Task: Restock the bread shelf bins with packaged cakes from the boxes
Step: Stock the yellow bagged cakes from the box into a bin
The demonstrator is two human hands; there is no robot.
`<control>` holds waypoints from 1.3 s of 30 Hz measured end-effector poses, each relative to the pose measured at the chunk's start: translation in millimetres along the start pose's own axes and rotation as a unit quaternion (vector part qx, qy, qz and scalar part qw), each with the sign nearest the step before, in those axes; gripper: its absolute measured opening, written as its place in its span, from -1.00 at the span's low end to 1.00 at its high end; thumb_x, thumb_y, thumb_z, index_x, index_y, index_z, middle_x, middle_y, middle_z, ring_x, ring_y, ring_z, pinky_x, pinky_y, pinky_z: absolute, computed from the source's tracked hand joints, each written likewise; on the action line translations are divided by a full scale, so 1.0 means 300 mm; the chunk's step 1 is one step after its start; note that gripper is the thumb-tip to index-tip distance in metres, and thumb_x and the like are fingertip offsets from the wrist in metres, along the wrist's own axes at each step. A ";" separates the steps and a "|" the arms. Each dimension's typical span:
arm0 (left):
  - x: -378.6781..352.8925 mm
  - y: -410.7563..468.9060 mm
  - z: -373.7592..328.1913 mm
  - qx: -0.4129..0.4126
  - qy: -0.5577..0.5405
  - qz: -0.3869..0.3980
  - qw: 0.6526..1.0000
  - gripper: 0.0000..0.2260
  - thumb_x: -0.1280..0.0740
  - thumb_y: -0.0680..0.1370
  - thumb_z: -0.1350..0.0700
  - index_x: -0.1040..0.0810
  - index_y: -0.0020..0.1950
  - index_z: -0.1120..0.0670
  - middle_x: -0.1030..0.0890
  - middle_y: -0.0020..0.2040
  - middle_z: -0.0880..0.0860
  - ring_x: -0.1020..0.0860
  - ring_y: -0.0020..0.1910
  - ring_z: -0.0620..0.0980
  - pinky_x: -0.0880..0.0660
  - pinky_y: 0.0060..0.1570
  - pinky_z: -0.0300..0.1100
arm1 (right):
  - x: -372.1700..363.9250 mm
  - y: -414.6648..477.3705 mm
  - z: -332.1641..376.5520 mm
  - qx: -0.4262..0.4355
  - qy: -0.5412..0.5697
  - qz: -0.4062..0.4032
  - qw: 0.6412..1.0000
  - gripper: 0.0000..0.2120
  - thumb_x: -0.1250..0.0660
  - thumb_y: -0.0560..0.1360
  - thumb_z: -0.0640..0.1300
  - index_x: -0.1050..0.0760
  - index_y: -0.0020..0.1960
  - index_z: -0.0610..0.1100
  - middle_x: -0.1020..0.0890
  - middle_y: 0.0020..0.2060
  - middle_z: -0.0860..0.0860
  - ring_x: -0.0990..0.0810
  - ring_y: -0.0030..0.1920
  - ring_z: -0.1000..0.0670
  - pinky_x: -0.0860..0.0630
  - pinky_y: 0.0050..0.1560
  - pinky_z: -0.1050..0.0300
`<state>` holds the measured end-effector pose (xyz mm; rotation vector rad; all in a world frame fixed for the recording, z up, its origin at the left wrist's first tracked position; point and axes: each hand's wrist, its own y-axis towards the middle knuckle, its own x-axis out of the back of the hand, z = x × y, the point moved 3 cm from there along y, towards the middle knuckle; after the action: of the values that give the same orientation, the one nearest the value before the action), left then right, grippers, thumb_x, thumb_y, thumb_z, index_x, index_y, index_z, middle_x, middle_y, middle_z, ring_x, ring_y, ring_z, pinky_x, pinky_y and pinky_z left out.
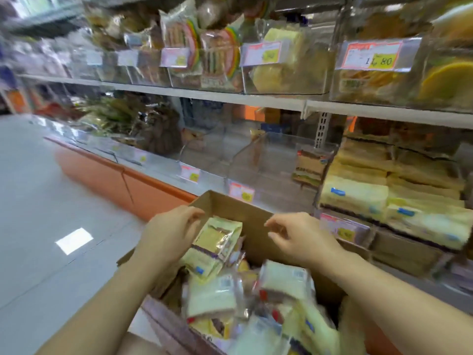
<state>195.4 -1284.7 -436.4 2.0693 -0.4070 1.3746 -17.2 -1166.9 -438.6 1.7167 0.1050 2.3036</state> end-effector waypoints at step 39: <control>-0.117 -0.046 0.241 0.105 0.196 0.157 0.962 -0.61 -0.16 0.54 0.28 -0.54 0.21 -0.11 -0.59 0.12 -0.10 -0.52 0.14 -0.05 0.07 0.47 0.06 | -0.454 0.193 -0.002 -0.008 0.002 0.271 0.962 -0.26 -0.42 0.43 0.00 -0.14 0.50 0.01 -0.32 0.38 -0.01 -0.31 0.35 -0.07 -0.33 0.31 0.09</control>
<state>240.7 -1323.2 -492.2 1.8806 -0.4455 2.0481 8.5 -1257.3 -553.2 1.9143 -0.4372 2.6621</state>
